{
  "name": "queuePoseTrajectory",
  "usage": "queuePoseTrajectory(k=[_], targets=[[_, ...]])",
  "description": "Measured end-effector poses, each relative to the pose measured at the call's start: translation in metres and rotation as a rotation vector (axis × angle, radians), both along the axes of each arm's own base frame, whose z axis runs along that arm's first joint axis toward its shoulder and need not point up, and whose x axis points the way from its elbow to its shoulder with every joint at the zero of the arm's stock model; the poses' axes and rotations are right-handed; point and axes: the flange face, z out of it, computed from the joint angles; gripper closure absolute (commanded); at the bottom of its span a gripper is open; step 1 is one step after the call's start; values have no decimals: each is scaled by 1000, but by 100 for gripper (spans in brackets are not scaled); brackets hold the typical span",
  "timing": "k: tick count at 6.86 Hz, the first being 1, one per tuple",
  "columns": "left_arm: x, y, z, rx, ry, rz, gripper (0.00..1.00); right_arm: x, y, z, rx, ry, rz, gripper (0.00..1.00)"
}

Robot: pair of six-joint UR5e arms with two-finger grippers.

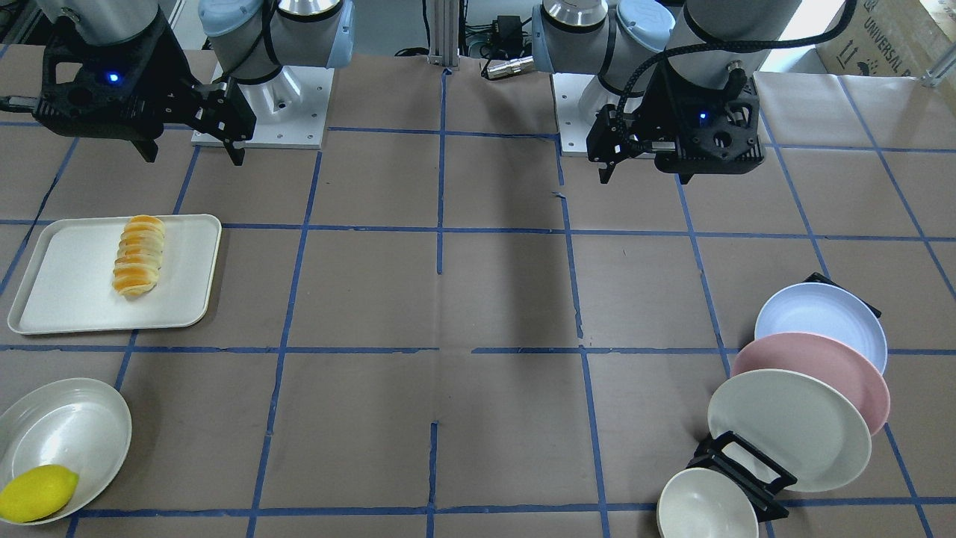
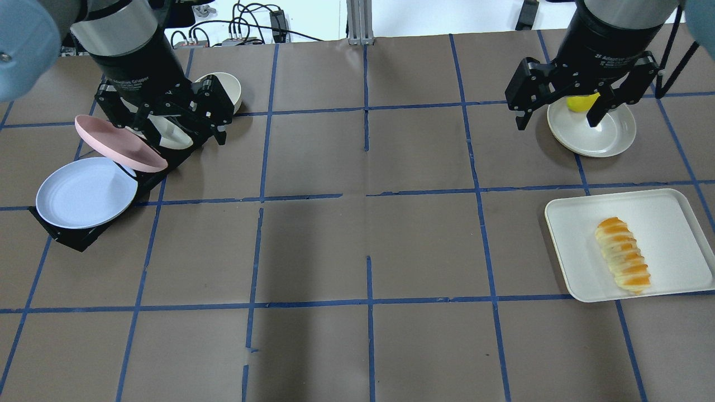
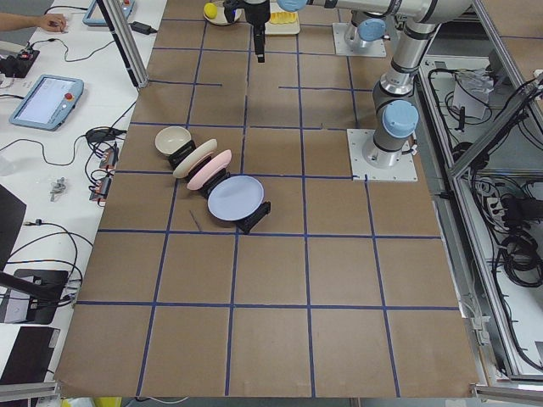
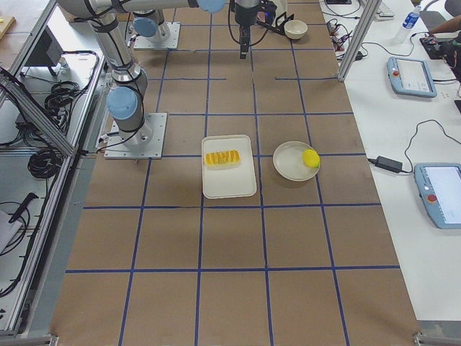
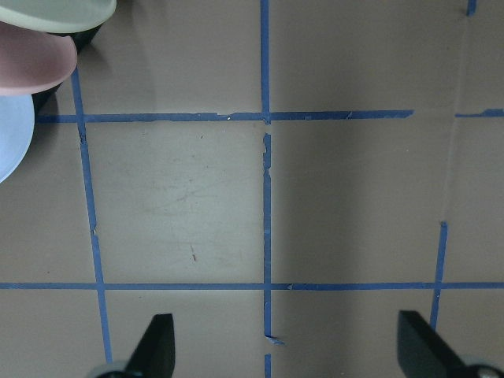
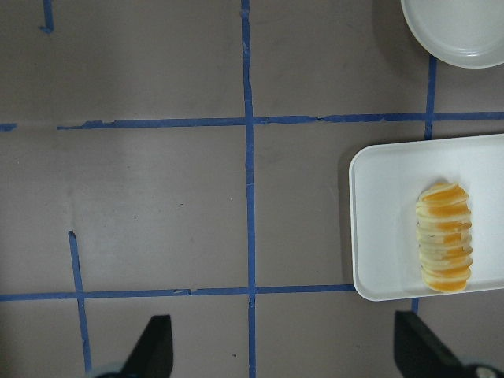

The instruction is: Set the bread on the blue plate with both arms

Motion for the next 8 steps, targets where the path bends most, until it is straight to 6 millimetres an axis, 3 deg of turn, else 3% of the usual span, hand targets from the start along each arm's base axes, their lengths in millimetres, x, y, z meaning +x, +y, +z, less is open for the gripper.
queuePoseTrajectory(k=[3,4,7,8], targets=[[10,2,-1,15,1,-17,0,0,0,0,-1,-1,1,0],[32,-2,-4,29,9,-45,0,0,0,0,-1,0,2,2],[183,-17,-20,84,68,-53,0,-11,0,-25,10,36,102,6],[223,-16,-25,86,85,-67,0,-17,3,-36,-5,74,163,6]])
